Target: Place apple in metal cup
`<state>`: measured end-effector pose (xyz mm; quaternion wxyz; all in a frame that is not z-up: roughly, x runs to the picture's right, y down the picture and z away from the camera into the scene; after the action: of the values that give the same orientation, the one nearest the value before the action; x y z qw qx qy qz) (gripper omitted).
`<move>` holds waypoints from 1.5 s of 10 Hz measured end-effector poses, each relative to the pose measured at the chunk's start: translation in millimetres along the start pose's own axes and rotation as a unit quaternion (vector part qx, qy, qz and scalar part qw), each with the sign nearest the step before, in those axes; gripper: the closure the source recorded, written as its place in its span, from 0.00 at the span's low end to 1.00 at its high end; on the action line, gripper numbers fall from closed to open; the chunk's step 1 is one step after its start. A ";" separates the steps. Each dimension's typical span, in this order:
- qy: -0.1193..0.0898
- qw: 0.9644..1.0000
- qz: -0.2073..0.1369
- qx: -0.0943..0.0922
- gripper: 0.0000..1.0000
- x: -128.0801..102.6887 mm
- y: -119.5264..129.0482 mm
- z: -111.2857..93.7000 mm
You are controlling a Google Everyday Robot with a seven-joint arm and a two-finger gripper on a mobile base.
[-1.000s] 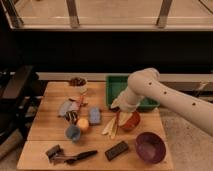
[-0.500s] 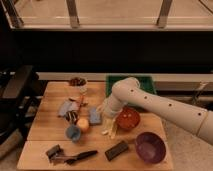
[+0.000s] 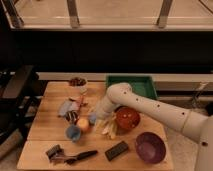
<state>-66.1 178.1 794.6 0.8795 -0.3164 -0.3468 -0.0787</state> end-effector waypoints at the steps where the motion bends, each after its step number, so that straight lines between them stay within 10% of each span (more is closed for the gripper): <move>1: -0.010 1.000 0.000 -0.002 0.35 -3.3 -3.0 7.5; 7: -0.058 0.998 -0.003 -0.028 0.38 -19.2 -9.8 49.7; 9: -0.056 0.998 -0.006 -0.032 0.58 -16.0 -8.0 53.6; 13: -0.029 0.999 -0.021 -0.006 0.96 -15.5 -13.9 13.6; 15: -0.013 0.999 -0.034 0.011 1.00 -24.7 -21.2 -18.7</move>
<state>-81.6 147.9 778.5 0.8749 -0.2959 -0.3700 -0.1006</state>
